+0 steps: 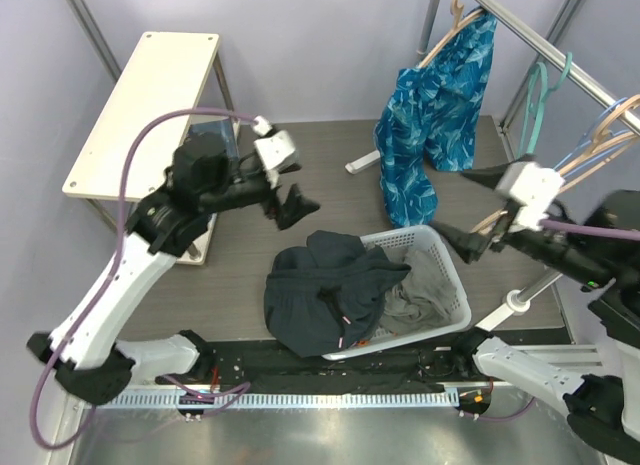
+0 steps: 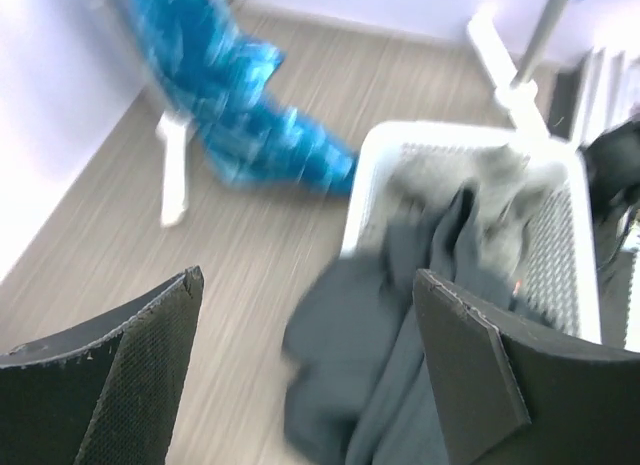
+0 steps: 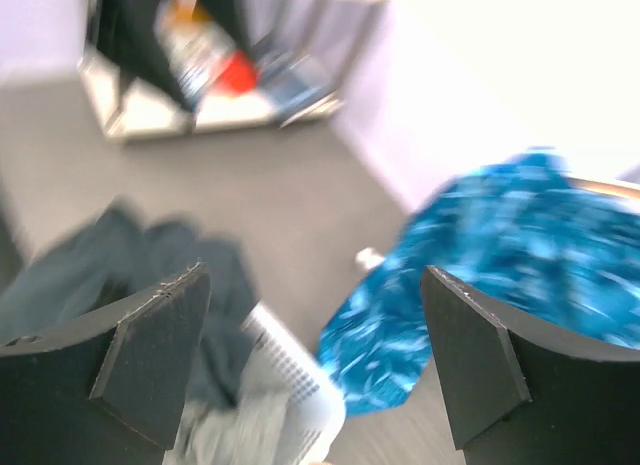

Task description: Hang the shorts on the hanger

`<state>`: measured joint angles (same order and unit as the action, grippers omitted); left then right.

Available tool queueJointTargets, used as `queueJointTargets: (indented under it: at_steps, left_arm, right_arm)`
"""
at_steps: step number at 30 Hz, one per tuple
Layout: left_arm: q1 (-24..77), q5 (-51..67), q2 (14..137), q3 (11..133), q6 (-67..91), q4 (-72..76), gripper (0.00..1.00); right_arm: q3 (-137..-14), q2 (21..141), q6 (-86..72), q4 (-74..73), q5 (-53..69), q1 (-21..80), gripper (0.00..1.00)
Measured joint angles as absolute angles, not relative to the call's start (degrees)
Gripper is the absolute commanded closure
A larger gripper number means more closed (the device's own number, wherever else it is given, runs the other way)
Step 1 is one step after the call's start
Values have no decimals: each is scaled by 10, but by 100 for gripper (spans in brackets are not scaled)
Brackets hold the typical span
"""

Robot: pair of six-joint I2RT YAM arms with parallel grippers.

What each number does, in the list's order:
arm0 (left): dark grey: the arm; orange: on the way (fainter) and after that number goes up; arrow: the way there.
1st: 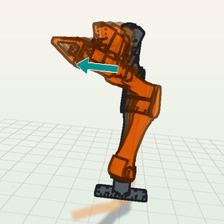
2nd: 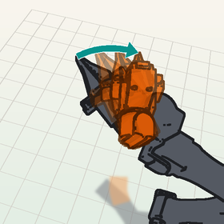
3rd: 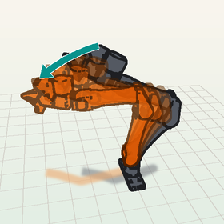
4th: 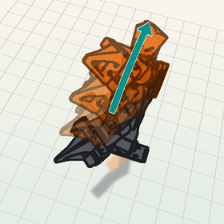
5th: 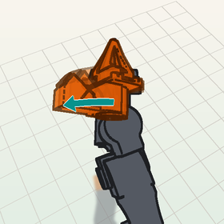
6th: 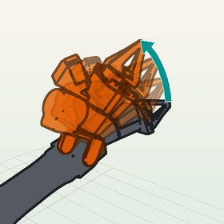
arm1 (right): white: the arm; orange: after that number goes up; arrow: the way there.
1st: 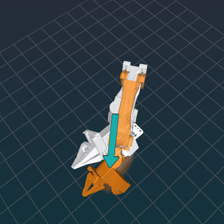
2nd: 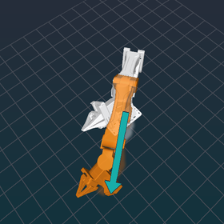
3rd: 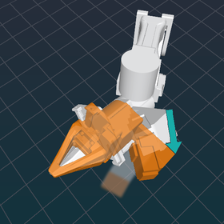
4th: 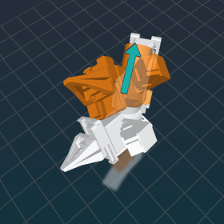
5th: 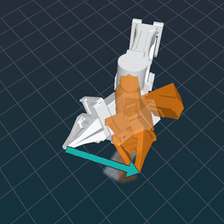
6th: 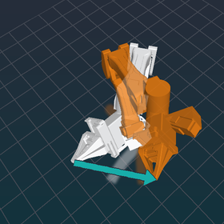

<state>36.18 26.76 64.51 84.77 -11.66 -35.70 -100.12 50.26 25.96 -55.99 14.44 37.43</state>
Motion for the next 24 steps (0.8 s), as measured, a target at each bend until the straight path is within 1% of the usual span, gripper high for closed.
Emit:
queueJointTargets:
  at_steps: [1, 3, 6, 11, 15, 21, 24]
  left_arm:
    - [382, 263, 691, 887, -102, -334, 16]
    - [425, 251, 716, 906, -93, -326, 16]
    - [522, 226, 779, 959, -69, -296, 18]
    - [632, 183, 867, 1033, -19, -269, 19]
    - [679, 133, 930, 1081, 3, -251, 18]
    - [725, 57, 1009, 1156, 11, -242, 22]
    - [736, 37, 1039, 1191, 11, -236, 24]
  right_arm:
    - [-1008, 493, 242, -542, 140, 354, 10]
    - [-1015, 478, 207, -513, 140, 312, 10]
    - [-1016, 454, 150, -470, 135, 241, 10]
    - [-999, 400, 66, -404, 80, 139, 9]
    - [-987, 358, 13, -379, 23, 83, 6]
    - [-982, 317, -37, -354, -51, 23, 6]
    - [-980, 306, -44, -352, -70, -4, 2]
